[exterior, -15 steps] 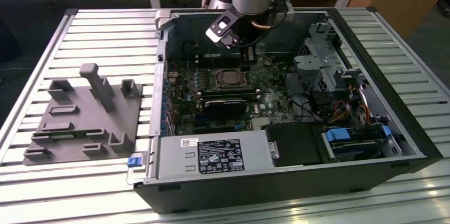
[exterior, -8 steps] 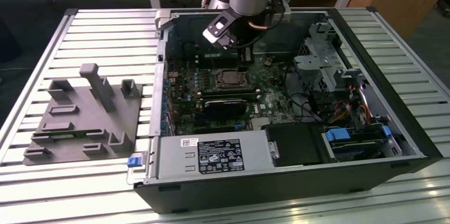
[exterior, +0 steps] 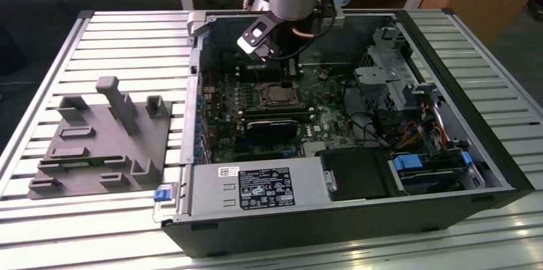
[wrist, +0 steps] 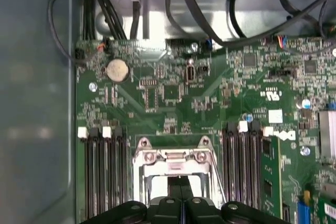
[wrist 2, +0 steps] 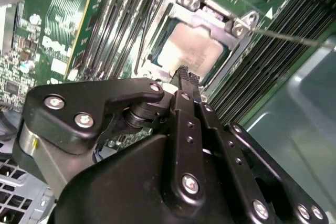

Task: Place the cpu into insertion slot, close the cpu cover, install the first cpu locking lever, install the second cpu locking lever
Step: 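Close the cpu cover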

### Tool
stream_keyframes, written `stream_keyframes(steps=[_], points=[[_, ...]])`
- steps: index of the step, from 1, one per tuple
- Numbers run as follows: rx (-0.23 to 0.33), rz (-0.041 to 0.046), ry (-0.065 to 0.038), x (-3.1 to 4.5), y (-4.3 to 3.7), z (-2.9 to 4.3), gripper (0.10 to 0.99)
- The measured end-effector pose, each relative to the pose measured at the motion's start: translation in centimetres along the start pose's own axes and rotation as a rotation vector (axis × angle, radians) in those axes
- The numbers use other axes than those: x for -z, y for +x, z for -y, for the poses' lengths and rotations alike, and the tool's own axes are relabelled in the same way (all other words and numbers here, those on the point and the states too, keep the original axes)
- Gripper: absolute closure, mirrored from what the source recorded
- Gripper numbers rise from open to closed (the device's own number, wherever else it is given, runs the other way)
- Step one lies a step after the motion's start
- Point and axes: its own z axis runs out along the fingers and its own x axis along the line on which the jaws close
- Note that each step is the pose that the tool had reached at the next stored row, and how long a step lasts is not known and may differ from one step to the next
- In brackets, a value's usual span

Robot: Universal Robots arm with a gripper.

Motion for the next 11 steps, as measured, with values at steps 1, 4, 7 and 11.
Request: stream_keyframes(steps=[1, 4, 7, 11], points=[[0.000, 0.0001, 0.000, -0.02, -0.03, 0.22, 0.980], [0.000, 0.0000, 0.000, -0.09, -0.12, 0.88, 0.980], [0.000, 0.0000, 0.000, -0.20, -0.22, 1.41, 0.980], [0.000, 0.0001, 0.000, -0.34, -0.32, 1.65, 0.980]])
